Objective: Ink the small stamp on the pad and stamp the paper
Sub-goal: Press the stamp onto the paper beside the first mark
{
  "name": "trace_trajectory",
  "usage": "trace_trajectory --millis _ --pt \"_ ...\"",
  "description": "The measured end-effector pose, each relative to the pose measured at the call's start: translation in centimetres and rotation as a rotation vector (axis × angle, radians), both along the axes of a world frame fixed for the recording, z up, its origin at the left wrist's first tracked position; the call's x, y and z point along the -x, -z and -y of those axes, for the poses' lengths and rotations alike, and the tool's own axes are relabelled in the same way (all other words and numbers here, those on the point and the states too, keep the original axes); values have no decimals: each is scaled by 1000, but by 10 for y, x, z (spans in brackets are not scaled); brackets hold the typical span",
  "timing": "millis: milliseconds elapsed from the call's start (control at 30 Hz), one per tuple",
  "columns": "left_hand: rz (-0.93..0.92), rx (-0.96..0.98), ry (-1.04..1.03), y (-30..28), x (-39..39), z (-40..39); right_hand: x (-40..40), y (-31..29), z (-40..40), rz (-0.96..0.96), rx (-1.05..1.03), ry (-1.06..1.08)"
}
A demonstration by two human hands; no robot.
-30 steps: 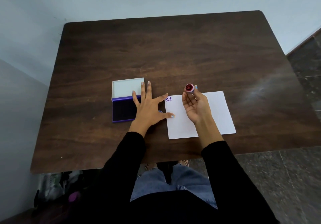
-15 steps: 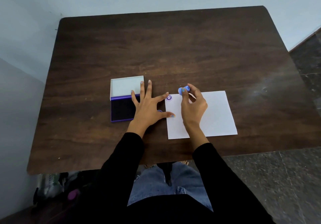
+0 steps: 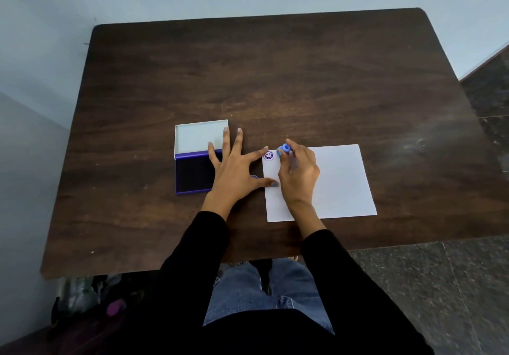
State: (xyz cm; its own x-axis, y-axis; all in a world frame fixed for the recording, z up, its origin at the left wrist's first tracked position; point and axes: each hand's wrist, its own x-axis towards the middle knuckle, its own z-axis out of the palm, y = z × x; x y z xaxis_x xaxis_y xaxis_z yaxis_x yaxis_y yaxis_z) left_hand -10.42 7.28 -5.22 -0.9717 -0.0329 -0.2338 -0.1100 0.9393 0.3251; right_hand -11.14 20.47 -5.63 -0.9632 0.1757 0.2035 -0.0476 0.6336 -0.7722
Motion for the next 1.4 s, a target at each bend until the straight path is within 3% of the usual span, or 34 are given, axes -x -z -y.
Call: trace_trajectory --millis 1233,1400 --pt "39 18 30 -12 -1 -2 -3 -3 4 15 -84 -46" --pt "57 12 30 -12 -1 -1 1 -19 3 -66 8 80"
